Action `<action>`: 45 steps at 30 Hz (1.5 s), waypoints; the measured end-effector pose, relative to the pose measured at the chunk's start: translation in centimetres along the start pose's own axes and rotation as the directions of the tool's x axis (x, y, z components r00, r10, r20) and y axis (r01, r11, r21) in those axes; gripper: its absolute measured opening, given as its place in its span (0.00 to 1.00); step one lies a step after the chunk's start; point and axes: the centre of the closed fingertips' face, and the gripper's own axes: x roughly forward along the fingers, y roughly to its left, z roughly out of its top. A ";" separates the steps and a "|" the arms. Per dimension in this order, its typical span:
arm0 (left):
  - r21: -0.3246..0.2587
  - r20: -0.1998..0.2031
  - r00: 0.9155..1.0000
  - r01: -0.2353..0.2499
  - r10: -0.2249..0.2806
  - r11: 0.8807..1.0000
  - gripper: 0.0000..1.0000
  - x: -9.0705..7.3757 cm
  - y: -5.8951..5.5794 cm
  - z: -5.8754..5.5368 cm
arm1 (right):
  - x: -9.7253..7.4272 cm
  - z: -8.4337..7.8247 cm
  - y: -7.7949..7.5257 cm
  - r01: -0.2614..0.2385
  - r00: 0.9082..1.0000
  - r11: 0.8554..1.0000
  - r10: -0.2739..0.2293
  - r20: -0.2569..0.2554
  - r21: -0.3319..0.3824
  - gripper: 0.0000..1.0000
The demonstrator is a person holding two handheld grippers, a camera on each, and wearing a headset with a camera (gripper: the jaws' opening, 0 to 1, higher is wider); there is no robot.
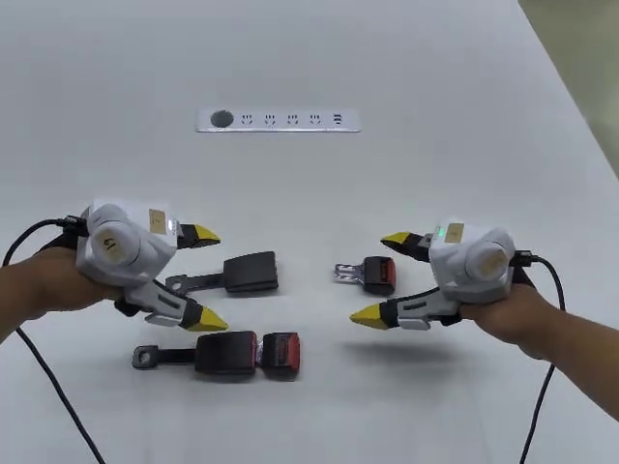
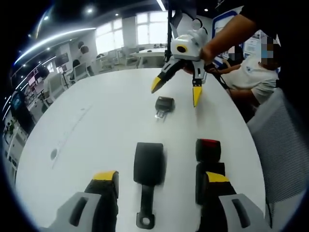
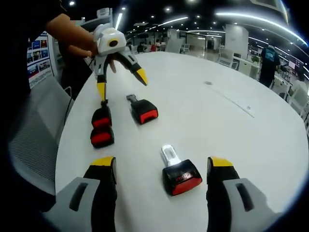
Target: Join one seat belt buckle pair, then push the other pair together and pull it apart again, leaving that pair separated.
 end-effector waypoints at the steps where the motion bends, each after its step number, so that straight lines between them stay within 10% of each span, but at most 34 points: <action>1: -0.002 0.001 1.000 0.000 0.000 1.000 0.73 0.2 0.2 0.0 | 0.0 -0.3 -0.2 0.001 1.000 1.000 -0.001 -0.007 -0.001 0.77; 19: -0.040 -0.058 0.998 0.023 -0.025 0.999 0.63 3.9 1.3 -1.9 | 0.7 -4.1 -1.6 -0.052 0.993 0.998 0.055 -0.108 0.027 0.71; 33: 0.003 -0.089 0.995 0.039 -0.038 0.999 0.46 5.2 1.6 -2.2 | 0.4 -4.0 -2.1 -0.065 0.988 0.994 0.051 -0.144 -0.092 0.38; 45: 0.074 -0.103 0.990 0.110 -0.102 0.991 0.34 5.6 1.7 -2.4 | 0.7 -3.9 -2.9 -0.112 0.978 0.987 0.089 -0.188 -0.118 0.34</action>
